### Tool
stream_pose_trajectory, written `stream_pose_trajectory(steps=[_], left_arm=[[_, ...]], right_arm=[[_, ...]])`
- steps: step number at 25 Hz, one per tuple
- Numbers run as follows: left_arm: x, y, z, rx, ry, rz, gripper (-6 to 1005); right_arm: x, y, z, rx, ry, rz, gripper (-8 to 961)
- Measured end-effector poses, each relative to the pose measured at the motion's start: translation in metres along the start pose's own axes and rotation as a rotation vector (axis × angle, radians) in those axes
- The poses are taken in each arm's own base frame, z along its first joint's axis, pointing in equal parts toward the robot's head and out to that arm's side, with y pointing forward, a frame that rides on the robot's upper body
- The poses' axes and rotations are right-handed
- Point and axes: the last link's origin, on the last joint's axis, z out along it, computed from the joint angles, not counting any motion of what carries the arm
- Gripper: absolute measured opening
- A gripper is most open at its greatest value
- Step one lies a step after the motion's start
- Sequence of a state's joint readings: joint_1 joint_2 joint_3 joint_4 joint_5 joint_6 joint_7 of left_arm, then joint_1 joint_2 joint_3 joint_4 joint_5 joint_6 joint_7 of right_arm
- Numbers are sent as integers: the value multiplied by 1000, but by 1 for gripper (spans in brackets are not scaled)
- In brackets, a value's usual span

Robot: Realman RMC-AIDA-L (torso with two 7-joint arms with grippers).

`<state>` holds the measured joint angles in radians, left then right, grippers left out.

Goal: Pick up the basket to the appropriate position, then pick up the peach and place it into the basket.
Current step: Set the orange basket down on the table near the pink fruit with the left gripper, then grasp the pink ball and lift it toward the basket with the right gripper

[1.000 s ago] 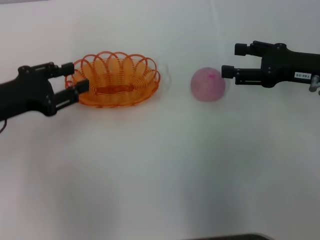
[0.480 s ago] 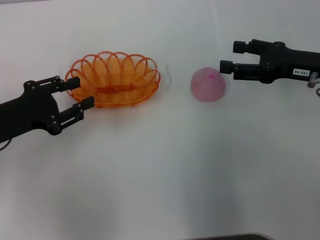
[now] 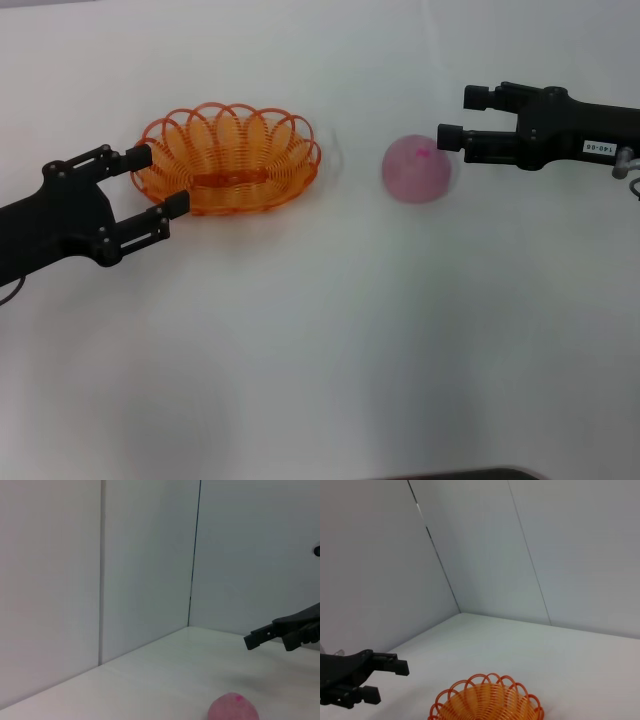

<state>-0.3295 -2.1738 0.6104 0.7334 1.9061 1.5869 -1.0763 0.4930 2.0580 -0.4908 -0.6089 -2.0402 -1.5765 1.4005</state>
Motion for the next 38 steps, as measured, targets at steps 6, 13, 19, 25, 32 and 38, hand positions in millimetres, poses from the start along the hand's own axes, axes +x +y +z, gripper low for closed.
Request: stream_pose_trajectory(steps=[6, 13, 19, 25, 32, 38], left_arm=[[0, 0, -1, 5, 1, -5, 742], [-2, 0, -11, 30, 23, -20, 919], [-5, 5, -31, 54, 56, -43, 938], [-17, 17, -60, 103, 56, -73, 938], [-18, 21, -70, 120, 74, -85, 938], [-18, 21, -70, 119, 76, -88, 938]], right_arm=[[1, 0, 0, 2, 2, 0, 898], [2, 0, -1, 2, 3, 0, 898], [0, 0, 0, 0, 6, -9, 898], [0, -1, 0, 3, 9, -14, 898], [-1, -3, 2, 12, 21, -23, 898], [-1, -2, 3, 7, 27, -29, 898]])
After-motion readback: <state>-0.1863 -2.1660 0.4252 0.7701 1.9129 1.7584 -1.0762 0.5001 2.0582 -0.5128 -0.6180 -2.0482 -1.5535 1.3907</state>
